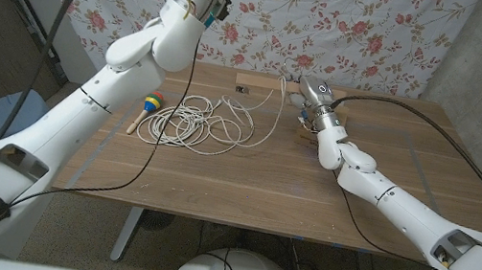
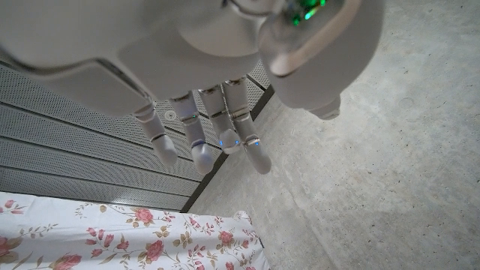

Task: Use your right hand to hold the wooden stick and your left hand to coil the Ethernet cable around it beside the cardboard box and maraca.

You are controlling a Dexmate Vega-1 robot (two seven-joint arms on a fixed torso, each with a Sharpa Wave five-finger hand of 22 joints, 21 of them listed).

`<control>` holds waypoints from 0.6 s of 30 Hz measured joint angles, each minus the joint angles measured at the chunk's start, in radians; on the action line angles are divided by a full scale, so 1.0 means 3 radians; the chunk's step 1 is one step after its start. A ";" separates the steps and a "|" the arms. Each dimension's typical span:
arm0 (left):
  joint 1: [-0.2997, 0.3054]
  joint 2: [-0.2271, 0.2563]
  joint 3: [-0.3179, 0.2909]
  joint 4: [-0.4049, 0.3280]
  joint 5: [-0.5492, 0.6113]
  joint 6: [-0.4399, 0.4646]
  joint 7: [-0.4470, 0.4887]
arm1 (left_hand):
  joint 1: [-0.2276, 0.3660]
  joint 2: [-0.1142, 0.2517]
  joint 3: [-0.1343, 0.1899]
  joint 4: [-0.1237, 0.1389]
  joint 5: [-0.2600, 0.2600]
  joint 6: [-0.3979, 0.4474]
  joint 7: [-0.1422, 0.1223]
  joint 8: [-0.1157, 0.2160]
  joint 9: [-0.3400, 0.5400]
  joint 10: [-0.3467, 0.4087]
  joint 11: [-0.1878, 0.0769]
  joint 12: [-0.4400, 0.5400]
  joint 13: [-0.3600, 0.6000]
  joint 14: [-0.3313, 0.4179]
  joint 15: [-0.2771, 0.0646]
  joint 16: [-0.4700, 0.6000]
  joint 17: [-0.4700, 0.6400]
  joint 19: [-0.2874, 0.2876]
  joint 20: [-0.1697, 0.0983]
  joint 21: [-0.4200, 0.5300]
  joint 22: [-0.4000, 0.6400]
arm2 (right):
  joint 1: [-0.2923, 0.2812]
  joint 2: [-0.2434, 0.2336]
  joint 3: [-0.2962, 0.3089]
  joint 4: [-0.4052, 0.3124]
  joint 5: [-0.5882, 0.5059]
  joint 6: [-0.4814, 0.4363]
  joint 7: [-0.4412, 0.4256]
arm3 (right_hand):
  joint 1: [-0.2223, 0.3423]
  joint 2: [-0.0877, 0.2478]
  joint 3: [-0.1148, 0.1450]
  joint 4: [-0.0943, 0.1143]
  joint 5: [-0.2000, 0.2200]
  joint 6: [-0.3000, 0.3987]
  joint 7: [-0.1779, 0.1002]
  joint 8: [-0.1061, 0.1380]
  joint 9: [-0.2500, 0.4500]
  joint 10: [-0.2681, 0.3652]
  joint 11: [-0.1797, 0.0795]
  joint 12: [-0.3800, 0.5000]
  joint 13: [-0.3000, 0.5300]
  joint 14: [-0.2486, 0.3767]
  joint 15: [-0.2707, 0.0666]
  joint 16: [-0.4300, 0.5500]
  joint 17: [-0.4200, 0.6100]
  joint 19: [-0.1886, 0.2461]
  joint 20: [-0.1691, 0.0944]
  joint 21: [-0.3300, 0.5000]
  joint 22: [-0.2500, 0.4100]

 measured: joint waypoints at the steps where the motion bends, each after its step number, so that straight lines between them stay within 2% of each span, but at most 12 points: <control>1: 0.0002 0.0001 -0.0001 -0.0004 0.0000 0.0000 0.0000 | 0.0000 0.0000 0.0000 0.0000 -0.0010 -0.0041 0.0015 -0.0028 -0.0046 -0.0047 -0.0001 -0.0067 -0.0064 -0.0022 0.0012 -0.0044 -0.0034 0.0000 0.0000 -0.0027 -0.0051 | 0.0000 0.0000 0.0000 0.0000 0.0003 -0.0009 0.0011 | 0.0000 0.0000 0.0000 0.0000 0.0003 0.0000 0.0000 0.0000 0.0000 0.0000 0.0000 0.0000 -0.0005 0.0000 0.0000 0.0000 0.0000 0.0000 0.0000 0.0000 0.0000; 4: 0.0025 0.0014 -0.0019 -0.0031 -0.0049 0.0040 -0.0068 | 0.0013 0.0013 0.0014 -0.0014 -0.0013 -0.0117 0.0028 -0.0079 -0.0135 -0.0167 -0.0013 -0.0186 -0.0143 -0.0064 0.0015 -0.0127 -0.0108 0.0000 0.0000 -0.0107 -0.0193 | -0.0001 -0.0030 0.0026 -0.0063 0.0027 -0.0115 0.0144 | 0.0000 0.0000 0.0000 -0.0001 0.0013 0.0000 0.0000 0.0000 0.0000 0.0000 0.0000 0.0000 0.0008 0.0000 0.0000 0.0000 0.0000 0.0000 0.0000 0.0000 0.0000; 8: 0.0055 0.0025 -0.0050 -0.0052 -0.0177 0.0078 -0.0172 | 0.0036 0.0036 0.0037 -0.0037 -0.0053 -0.0239 0.0052 -0.0159 -0.0263 -0.0272 0.0015 -0.0396 -0.0318 -0.0075 0.0004 -0.0265 -0.0265 0.0053 -0.0019 -0.0246 -0.0465 | 0.0019 -0.0082 0.0057 -0.0148 0.0045 -0.0271 0.0335 | 0.0000 0.0000 -0.0001 -0.0001 0.0013 0.0000 0.0000 0.0000 0.0000 -0.0011 0.0011 -0.0008 0.0000 -0.0014 -0.0012 0.0000 0.0000 0.0000 0.0000 0.0000 0.0000; 11: 0.0072 0.0031 -0.0070 -0.0057 -0.0232 0.0084 -0.0203 | 0.0044 0.0044 0.0061 -0.0041 -0.0106 -0.0346 0.0011 -0.0312 -0.0454 -0.0357 0.0037 -0.0685 -0.0630 -0.0077 0.0007 -0.0466 -0.0526 0.0199 -0.0016 -0.0402 -0.0783 | 0.0037 -0.0095 0.0064 -0.0169 0.0057 -0.0355 0.0470 | 0.0000 0.0000 -0.0001 -0.0001 0.0013 0.0000 0.0000 0.0000 0.0000 -0.0011 0.0011 -0.0016 -0.0008 -0.0038 -0.0013 0.0000 0.0000 -0.0001 -0.0001 -0.0025 0.0000; 13: 0.0093 0.0035 -0.0096 -0.0063 -0.0364 0.0092 -0.0273 | 0.0044 0.0044 0.0072 -0.0030 -0.0152 -0.0468 -0.0045 -0.0496 -0.0634 -0.0403 0.0062 -0.0885 -0.0871 -0.0081 0.0010 -0.0645 -0.0761 0.0291 -0.0013 -0.0537 -0.1044 | 0.0076 -0.0118 0.0069 -0.0197 0.0074 -0.0440 0.0612 | 0.0000 0.0000 0.0000 0.0000 0.0013 0.0000 0.0000 0.0000 0.0000 -0.0011 0.0011 -0.0016 -0.0028 -0.0038 -0.0012 0.0000 0.0000 -0.0012 -0.0012 -0.0025 0.0000; 14: 0.0105 0.0036 -0.0108 -0.0067 -0.0364 0.0092 -0.0273 | 0.0044 0.0045 0.0079 -0.0023 -0.0178 -0.0568 -0.0085 -0.0624 -0.0744 -0.0429 0.0088 -0.0995 -0.1012 -0.0083 0.0013 -0.0756 -0.0901 0.0319 -0.0019 -0.0616 -0.1192 | 0.0076 -0.0118 0.0069 -0.0197 0.0084 -0.0488 0.0697 | 0.0000 0.0000 0.0003 0.0003 0.0013 0.0000 0.0000 0.0000 0.0000 -0.0011 0.0011 -0.0016 -0.0031 -0.0037 -0.0012 0.0000 0.0000 -0.0012 -0.0012 -0.0025 0.0000; 16: 0.0125 0.0037 -0.0137 -0.0074 -0.0364 0.0092 -0.0273 | 0.0017 0.0069 0.0122 -0.0008 -0.0227 -0.0860 -0.0198 -0.0992 -0.1017 -0.0548 0.0176 -0.1279 -0.1357 -0.0147 0.0076 -0.1064 -0.1248 0.0330 -0.0018 -0.0815 -0.1538 | 0.0076 -0.0118 0.0069 -0.0197 0.0096 -0.0539 0.0788 | 0.0000 0.0000 0.0007 0.0007 0.0013 0.0000 0.0000 0.0000 0.0000 -0.0018 0.0018 -0.0016 -0.0033 -0.0055 0.0005 0.0000 0.0000 -0.0012 -0.0012 -0.0025 0.0000; 17: 0.0138 0.0037 -0.0159 -0.0079 -0.0364 0.0092 -0.0273 | 0.0005 0.0078 0.0140 -0.0005 -0.0247 -0.1007 -0.0228 -0.1166 -0.1140 -0.0631 0.0222 -0.1414 -0.1512 -0.0195 0.0108 -0.1209 -0.1405 0.0330 -0.0018 -0.0898 -0.1686 | 0.0076 -0.0118 0.0069 -0.0197 0.0108 -0.0573 0.0864 | 0.0000 0.0000 0.0007 0.0007 0.0015 0.0000 0.0000 0.0000 0.0000 -0.0029 0.0029 -0.0024 -0.0037 -0.0055 0.0005 0.0000 0.0000 -0.0012 -0.0012 -0.0032 0.0000; 18: 0.0151 0.0037 -0.0181 -0.0086 -0.0788 0.0168 -0.0490 | -0.0032 0.0070 0.0157 -0.0009 -0.0258 -0.1140 -0.0249 -0.1324 -0.1251 -0.0718 0.0261 -0.1546 -0.1652 -0.0258 0.0138 -0.1350 -0.1552 0.0329 -0.0018 -0.0967 -0.1817 | 0.0076 -0.0118 0.0069 -0.0197 0.0117 -0.0594 0.0915 | 0.0000 0.0000 0.0007 0.0007 0.0029 0.0000 0.0000 0.0000 -0.0002 -0.0029 0.0029 -0.0044 -0.0044 -0.0055 0.0005 0.0000 0.0000 -0.0014 -0.0011 -0.0046 0.0000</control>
